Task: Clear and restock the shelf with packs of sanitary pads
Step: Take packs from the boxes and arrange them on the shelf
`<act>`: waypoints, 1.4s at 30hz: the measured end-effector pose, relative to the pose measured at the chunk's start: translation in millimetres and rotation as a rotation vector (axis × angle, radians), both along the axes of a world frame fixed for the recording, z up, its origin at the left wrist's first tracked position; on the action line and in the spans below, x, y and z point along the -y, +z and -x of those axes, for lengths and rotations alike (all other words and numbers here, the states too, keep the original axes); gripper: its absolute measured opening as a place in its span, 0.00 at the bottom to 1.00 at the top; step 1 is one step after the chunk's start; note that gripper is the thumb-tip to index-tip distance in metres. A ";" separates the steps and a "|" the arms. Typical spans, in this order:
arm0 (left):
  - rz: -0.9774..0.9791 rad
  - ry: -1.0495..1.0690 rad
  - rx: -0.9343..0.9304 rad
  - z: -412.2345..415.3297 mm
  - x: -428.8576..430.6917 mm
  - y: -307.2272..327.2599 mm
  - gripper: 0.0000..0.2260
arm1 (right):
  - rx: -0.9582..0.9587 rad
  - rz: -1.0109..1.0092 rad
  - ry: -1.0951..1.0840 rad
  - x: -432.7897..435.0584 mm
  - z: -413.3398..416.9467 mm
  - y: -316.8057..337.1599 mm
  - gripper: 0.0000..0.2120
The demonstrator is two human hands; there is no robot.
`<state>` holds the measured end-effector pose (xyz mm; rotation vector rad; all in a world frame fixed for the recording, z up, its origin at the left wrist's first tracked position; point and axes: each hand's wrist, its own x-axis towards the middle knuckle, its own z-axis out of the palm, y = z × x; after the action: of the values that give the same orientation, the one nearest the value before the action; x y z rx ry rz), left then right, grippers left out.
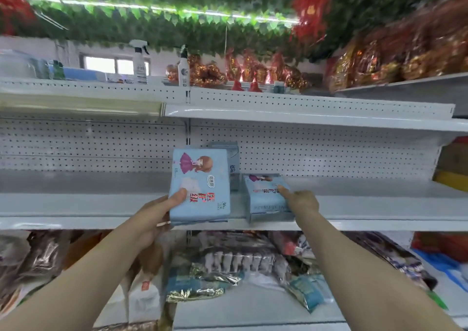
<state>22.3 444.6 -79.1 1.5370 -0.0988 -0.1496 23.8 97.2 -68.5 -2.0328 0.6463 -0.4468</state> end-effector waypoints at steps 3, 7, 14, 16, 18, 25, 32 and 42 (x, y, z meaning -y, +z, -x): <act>-0.007 -0.042 -0.021 -5.8 -7.6 0.4 0.47 | 0.070 0.143 -0.096 -18.8 13.4 5.5 0.24; 0.027 -0.090 -0.022 -4.1 -10.4 4.8 0.46 | 0.302 0.155 -0.003 -67.1 24.0 34.3 0.25; -0.024 -0.174 0.079 7.2 -21.8 17.6 0.40 | 0.086 -0.407 0.433 -143.4 42.4 77.0 0.36; -0.091 -0.164 0.139 9.9 -25.5 23.5 0.28 | 0.063 -0.380 0.458 -148.3 42.0 79.9 0.38; -0.178 -0.126 0.189 8.3 -30.3 27.6 0.23 | 0.054 -0.379 0.470 -151.0 40.8 81.4 0.40; -0.321 -0.043 0.211 -0.2 -35.2 32.8 0.37 | 0.072 -0.439 0.552 -151.5 38.4 81.7 0.38; -0.082 -0.162 0.159 -0.7 -21.9 41.1 0.52 | 0.174 -0.598 0.654 -136.8 23.4 82.2 0.31; 0.313 0.176 0.247 -21.3 13.5 48.3 0.30 | -0.026 -0.581 0.876 -122.1 -13.0 65.5 0.17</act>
<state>43.6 431.2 -30.7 1.2389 -0.1735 0.1888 36.7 219.2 -3.0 -1.5557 -0.1391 0.2657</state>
